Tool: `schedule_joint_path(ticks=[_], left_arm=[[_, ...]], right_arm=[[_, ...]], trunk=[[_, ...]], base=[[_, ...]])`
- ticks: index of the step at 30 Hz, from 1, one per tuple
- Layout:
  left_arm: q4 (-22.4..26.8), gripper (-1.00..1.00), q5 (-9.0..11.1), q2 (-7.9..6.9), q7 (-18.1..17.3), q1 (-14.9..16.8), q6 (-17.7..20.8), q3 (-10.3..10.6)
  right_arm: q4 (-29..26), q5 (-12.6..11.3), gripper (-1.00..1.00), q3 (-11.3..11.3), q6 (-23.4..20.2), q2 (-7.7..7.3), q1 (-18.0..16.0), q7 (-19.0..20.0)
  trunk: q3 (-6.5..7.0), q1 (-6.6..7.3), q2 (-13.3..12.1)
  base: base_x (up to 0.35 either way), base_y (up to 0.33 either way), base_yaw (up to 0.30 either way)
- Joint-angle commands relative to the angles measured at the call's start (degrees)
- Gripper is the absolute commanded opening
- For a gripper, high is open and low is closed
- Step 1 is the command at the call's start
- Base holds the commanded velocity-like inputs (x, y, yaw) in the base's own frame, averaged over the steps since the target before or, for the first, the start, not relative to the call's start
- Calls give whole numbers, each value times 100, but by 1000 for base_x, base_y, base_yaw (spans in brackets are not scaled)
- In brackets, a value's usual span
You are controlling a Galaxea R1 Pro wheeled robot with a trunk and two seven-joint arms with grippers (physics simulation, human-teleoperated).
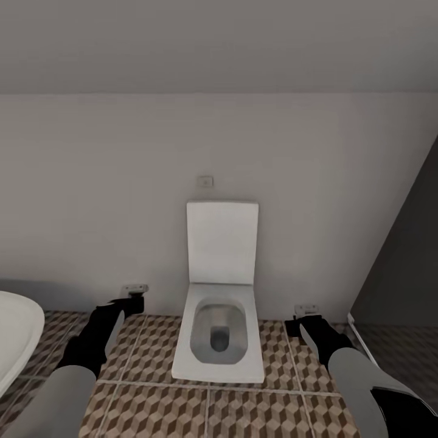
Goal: Take the four mousetraps from the cabinet in the bathroom and place them on the bathroom floor. Make sure all four end up on the same floor surface, and ensure that at least two of them are either under or directly next to the same bathroom sink.
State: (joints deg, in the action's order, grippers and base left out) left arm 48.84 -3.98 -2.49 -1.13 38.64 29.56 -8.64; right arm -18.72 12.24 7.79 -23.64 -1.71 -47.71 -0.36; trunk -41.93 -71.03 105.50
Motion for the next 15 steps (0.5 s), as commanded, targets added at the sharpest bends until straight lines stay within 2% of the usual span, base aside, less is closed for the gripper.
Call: schedule_joint_path(ticks=[1, 7, 15], left_arm=[[7, -100, -38, 2, 5, 3, 19, -6], [-28, -100, -34, 8, 60, 3, -107, -17], [-320, -100, -65, 5, 77, 3, -237, -5]], right_arm=[[-9, 51, -100, 38, -27, 5, -3, 10], [-9, 53, -100, 38, -27, 1, -3, 10], [-9, 53, -100, 38, -27, -8, -4, 10]], trunk=[[-24, -22, 44], [-132, -154, 285], [-275, -329, 606]], base=[[0, 0, 0], [0, 0, 0], [0, 0, 0]])
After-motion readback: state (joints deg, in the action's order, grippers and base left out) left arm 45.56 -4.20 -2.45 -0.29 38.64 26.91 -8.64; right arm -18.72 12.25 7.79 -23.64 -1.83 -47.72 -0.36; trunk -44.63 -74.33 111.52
